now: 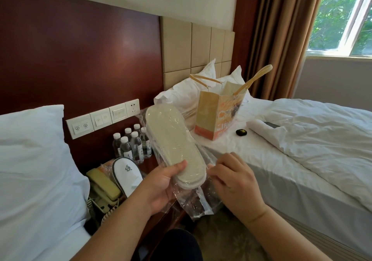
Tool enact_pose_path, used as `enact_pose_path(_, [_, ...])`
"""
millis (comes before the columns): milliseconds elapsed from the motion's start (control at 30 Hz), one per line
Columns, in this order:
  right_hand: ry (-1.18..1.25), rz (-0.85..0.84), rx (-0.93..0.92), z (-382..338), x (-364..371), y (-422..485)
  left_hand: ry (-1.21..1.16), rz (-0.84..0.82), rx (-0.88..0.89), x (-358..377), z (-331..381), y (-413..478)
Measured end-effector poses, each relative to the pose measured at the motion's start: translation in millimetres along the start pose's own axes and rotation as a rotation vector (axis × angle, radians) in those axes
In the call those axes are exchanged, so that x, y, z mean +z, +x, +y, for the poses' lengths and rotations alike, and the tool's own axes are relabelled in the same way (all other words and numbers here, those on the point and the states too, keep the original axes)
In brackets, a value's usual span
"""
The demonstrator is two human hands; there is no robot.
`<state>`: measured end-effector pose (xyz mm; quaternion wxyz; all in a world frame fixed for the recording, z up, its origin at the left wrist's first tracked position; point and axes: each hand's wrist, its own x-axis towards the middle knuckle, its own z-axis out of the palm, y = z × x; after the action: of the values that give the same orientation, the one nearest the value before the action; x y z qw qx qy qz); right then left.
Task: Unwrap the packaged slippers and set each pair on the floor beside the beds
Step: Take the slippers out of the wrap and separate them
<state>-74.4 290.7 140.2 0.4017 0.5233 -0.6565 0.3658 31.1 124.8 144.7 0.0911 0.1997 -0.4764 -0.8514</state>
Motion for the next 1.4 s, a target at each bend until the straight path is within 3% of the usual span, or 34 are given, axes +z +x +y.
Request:
enact_pose_path(133, [-0.057, 0.073, 0.070, 2.8, -1.9, 0.9, -0.010, 0.005, -0.031, 4.5, -3.6, 2.2])
enact_pose_path(233, [-0.075, 0.023, 0.311, 9.3, -10.1, 0.7, -0.082, 0.019, -0.048, 2.7, -3.0, 2.7])
enact_pose_path(300, [-0.091, -0.091, 0.512, 13.5, -15.4, -0.8, -0.105, 0.021, -0.055, 0.3, -2.2, 1.6])
enact_pose_path(400, [-0.084, -0.427, 0.657, 18.7, -17.7, -5.3, -0.142, 0.024, -0.067, -5.5, -2.8, 1.5])
enact_pose_path(467, [0.130, -0.450, 0.844, 19.9, -18.7, -4.8, -0.176, 0.029, -0.074, -9.8, -3.6, 2.8])
enact_pose_path(600, [0.757, -0.276, 1.336, 24.2, -22.5, -2.8, -0.234, -0.007, -0.084, -13.9, -5.7, 2.7])
enact_pose_path(700, [0.975, -0.057, 1.513, 31.6, -22.3, -4.6, -0.243, -0.033, -0.061, -13.3, -5.9, 2.0])
enact_pose_path(800, [0.782, 0.146, 1.483, 27.9, -23.7, -4.4, -0.235, -0.035, -0.021, -12.1, -3.5, 2.5])
enact_pose_path(900, [0.605, 0.169, 1.216, 1.2, -30.8, 3.9, -0.200, -0.032, 0.027, -11.4, -3.1, 5.3])
enact_pose_path(967, [0.631, 0.001, 1.105, -16.5, -30.9, 9.5, -0.210, -0.033, 0.049, -9.2, -2.9, 6.5])
enact_pose_path(1067, [0.526, -0.378, 1.171, -23.2, -20.3, 11.1, -0.204, -0.049, 0.069, -3.7, -3.8, 7.8])
enact_pose_path(1133, [0.501, -0.483, 1.220, -22.5, -13.2, 10.0, -0.187, -0.047, 0.085, -2.4, -6.6, 8.9])
enact_pose_path(1267, [0.674, -0.333, 1.263, -24.7, -6.1, 11.3, -0.107, -0.055, 0.117, -4.4, -12.9, 9.1])
enact_pose_path(1400, [1.029, -0.129, 1.358, -29.8, 0.8, 7.7, -0.066, -0.048, 0.143, -8.2, -17.0, 8.8])
